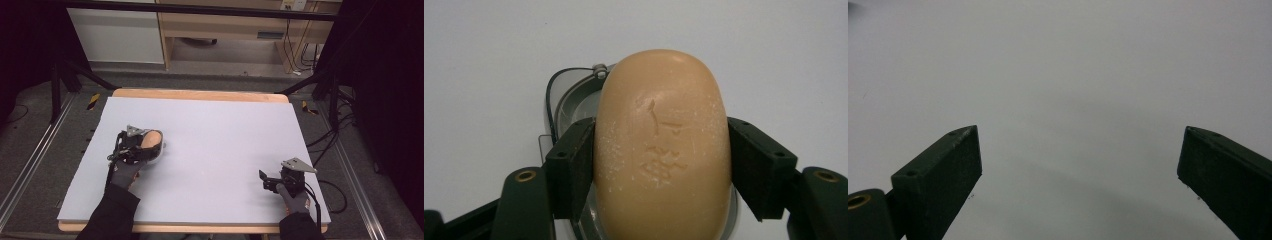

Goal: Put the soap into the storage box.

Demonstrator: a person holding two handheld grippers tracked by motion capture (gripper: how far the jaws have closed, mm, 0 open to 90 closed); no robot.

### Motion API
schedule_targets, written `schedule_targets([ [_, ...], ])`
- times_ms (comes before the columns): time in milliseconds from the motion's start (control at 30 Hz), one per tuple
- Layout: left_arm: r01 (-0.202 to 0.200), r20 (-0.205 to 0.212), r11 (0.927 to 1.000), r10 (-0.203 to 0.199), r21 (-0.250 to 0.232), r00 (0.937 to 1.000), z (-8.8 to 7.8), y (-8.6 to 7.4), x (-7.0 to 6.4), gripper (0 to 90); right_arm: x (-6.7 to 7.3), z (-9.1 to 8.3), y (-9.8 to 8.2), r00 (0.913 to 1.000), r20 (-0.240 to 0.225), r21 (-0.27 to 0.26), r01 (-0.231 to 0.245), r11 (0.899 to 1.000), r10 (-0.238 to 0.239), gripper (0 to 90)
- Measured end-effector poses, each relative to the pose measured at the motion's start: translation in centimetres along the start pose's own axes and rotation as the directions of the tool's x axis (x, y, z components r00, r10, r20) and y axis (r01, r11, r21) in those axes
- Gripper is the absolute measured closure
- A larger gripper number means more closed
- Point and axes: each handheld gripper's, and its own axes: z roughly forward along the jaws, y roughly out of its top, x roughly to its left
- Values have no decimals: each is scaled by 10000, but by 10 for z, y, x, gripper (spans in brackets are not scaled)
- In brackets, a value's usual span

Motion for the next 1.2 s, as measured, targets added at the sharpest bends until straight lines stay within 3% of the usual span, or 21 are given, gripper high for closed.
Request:
schedule_targets([
  [367, -25, -75, 9999, 26, 131, 10000, 4, -2, 2, 317, 0, 0, 0, 10000, -60, 37, -63, 10000, 63, 43],
  [733, 219, 0, 9997, -219, 71, 9998, 4, -3, 3, 310, 1, -1, 0, 10000, -70, 48, -58, 10000, 59, 43],
  [967, 53, -196, 10000, -53, 3, 9998, 3, -3, 2, 280, 1, -1, 0, 10000, -72, 53, -53, 10000, 53, 43],
  [1200, -4, -126, 10000, 4, 2, 9999, 3, -3, 2, 267, 1, 0, 0, 10000, -28, 26, 3, 10000, -2, 43],
])
